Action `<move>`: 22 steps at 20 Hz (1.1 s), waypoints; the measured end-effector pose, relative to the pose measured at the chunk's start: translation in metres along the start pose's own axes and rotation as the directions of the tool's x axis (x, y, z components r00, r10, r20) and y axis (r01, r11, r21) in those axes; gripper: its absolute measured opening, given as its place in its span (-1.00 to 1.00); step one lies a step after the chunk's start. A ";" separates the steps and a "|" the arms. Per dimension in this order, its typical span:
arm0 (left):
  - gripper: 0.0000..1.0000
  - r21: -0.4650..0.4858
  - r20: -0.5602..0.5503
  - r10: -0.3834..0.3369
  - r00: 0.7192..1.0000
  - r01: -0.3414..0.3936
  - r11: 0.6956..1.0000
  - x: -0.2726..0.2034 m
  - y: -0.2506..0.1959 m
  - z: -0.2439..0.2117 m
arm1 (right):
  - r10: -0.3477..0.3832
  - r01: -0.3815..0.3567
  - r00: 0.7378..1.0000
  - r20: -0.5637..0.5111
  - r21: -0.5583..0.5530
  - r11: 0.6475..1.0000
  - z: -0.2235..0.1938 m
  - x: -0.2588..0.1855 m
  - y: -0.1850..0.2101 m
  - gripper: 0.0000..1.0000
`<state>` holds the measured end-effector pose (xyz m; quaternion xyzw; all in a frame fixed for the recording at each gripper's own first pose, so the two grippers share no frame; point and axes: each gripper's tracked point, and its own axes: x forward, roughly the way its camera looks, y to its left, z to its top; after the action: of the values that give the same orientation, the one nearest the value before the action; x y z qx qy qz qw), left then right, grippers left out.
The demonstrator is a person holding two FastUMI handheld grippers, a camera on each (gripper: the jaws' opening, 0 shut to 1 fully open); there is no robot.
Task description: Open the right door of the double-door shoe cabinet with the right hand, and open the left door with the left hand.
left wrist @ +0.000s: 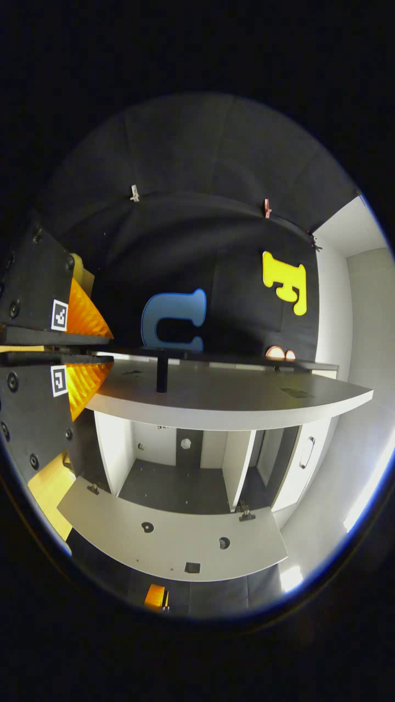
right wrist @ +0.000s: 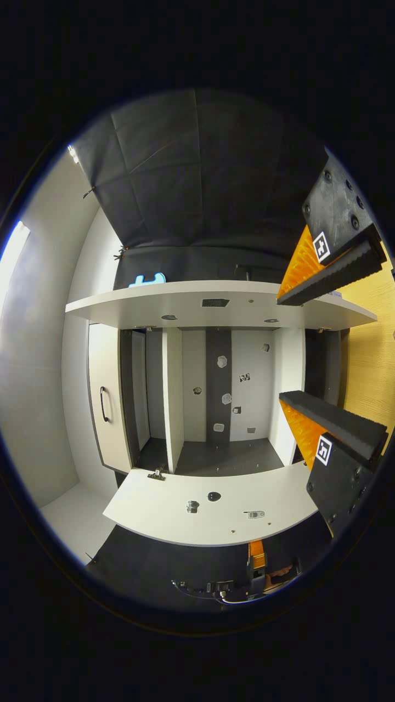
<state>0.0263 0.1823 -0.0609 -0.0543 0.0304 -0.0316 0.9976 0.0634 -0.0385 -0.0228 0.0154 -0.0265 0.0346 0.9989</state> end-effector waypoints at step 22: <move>0.06 0.034 0.058 0.072 0.996 -0.074 0.997 -0.067 -0.034 0.042 | 0.029 -0.030 1.000 0.011 0.011 1.000 0.005 0.002 0.005 0.96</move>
<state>-0.0395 0.1578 -0.0120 -0.0362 0.0033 0.0060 0.9993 0.0650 -0.0338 -0.0177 0.0206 -0.0322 0.0494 0.9980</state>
